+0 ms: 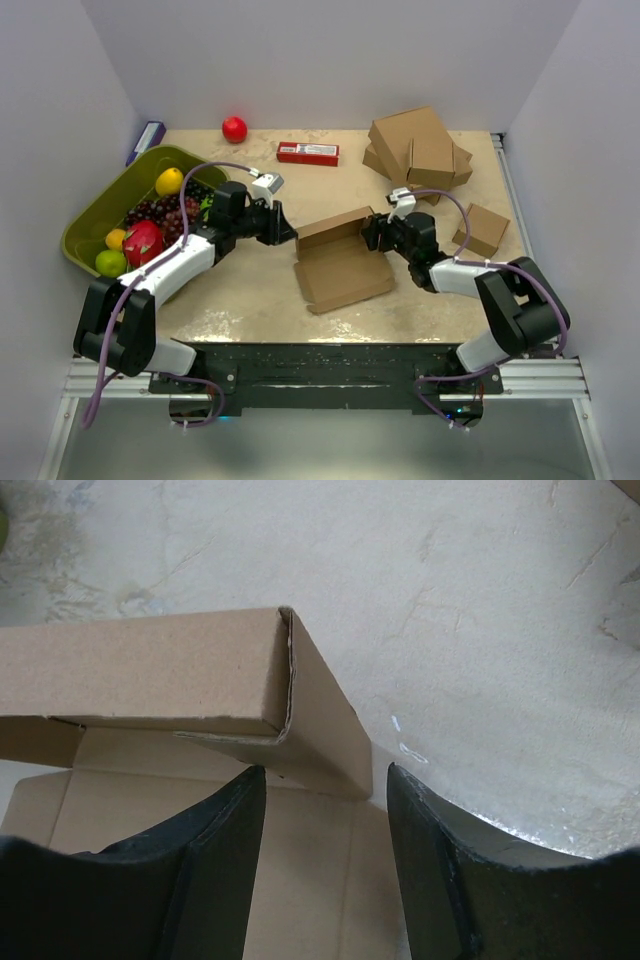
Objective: Fold the paper box
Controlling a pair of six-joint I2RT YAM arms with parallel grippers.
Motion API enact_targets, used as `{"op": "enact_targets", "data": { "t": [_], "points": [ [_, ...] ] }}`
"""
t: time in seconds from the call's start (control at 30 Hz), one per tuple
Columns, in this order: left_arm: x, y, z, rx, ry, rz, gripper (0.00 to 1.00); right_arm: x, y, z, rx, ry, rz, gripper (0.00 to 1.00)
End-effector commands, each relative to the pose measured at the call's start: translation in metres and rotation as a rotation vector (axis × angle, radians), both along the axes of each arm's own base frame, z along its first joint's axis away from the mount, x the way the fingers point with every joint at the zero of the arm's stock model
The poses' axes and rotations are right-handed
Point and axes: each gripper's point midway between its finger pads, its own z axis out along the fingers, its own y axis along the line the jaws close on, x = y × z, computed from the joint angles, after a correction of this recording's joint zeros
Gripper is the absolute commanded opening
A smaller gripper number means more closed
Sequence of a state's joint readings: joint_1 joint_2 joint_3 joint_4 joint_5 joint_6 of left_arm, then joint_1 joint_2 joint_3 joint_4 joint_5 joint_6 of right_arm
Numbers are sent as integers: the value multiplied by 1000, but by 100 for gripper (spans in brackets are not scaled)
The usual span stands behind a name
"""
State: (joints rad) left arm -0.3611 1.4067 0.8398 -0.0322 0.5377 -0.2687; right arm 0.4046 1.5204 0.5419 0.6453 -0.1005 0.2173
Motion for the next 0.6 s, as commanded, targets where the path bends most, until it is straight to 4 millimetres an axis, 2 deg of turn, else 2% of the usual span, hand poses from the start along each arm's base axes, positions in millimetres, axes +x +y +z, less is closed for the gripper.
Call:
{"op": "enact_targets", "data": {
  "t": [0.0,0.07,0.3,0.57],
  "points": [
    [-6,5,-18,61,48,-9,23,24,9,33,21,-128,12,53],
    [-6,5,-19,62,50,-9,23,27,10,32,20,-129,11,52],
    [-7,4,-21,63,56,-11,23,30,10,27,16,-119,3,39],
    [-7,4,-22,61,60,-16,23,31,10,26,18,-117,-7,32]
  ]
}}
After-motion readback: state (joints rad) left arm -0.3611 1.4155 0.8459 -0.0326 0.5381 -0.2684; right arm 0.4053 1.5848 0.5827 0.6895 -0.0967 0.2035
